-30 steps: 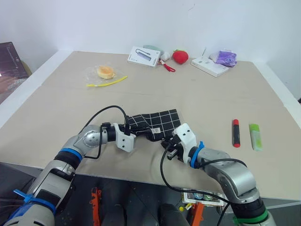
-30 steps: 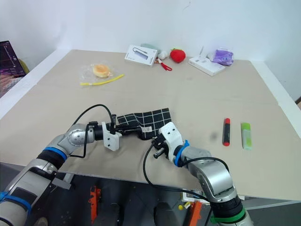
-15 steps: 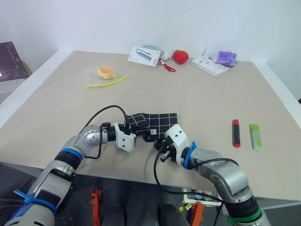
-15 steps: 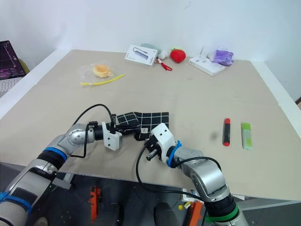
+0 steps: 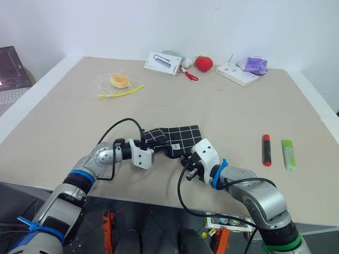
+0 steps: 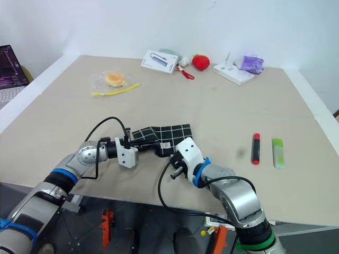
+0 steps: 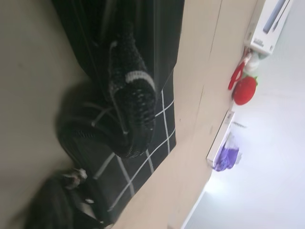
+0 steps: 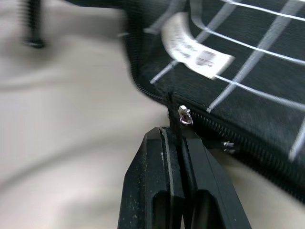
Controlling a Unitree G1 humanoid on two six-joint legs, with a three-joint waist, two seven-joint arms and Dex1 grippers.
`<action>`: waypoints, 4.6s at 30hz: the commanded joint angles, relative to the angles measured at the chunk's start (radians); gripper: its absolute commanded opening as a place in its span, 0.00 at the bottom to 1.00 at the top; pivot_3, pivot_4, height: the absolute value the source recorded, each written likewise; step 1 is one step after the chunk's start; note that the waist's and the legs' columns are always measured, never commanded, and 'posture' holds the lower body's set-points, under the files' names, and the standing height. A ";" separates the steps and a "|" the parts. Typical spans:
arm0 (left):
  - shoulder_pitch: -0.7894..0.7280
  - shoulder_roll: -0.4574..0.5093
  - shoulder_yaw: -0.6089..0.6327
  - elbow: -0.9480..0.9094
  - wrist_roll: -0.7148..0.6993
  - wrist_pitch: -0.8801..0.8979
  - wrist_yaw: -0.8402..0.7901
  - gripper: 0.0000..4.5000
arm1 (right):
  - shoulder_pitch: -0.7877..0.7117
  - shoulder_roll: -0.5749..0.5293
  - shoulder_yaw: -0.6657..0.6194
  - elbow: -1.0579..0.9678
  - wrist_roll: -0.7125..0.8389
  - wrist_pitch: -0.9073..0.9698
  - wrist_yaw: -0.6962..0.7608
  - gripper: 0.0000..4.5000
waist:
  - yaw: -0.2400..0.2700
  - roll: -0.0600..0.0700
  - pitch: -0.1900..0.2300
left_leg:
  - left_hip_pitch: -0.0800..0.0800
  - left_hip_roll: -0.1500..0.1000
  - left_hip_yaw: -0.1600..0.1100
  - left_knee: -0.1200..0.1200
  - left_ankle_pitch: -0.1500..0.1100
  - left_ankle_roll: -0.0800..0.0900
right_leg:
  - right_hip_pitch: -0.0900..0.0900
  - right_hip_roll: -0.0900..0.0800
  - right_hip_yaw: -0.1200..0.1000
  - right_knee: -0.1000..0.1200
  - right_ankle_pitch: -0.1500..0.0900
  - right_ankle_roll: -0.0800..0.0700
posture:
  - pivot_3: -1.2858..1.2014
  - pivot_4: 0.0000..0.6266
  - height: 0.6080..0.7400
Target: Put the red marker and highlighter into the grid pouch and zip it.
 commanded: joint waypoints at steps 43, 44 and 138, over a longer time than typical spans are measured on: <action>0.026 -0.021 0.020 -0.053 -0.096 0.122 -0.066 0.00 | -0.044 -0.252 -0.653 0.239 0.040 -0.099 -0.216 0.99 | 0.000 -0.003 0.003 | 0.001 -0.001 -0.001 -0.006 0.000 0.000 | -0.001 0.000 0.000 -0.001 -0.001 -0.001 | 0.52 0.24 0.95; 0.024 -0.023 0.020 -0.049 -0.095 0.120 -0.066 0.00 | -0.042 -0.248 -0.655 0.241 0.036 -0.087 -0.227 0.99 | 0.000 -0.003 0.003 | 0.001 -0.001 -0.001 -0.006 0.000 0.000 | -0.001 0.000 0.000 -0.001 -0.001 -0.001 | 0.52 0.24 0.95; -0.001 -0.100 0.058 -0.077 -0.224 0.181 -0.207 0.00 | -0.284 -0.303 0.109 0.661 -0.662 -1.504 0.300 0.12 | 0.001 -0.005 0.009 | 0.000 -0.001 -0.002 -0.002 0.000 0.001 | 0.001 0.000 -0.001 0.000 0.002 -0.004 | 0.52 0.24 0.95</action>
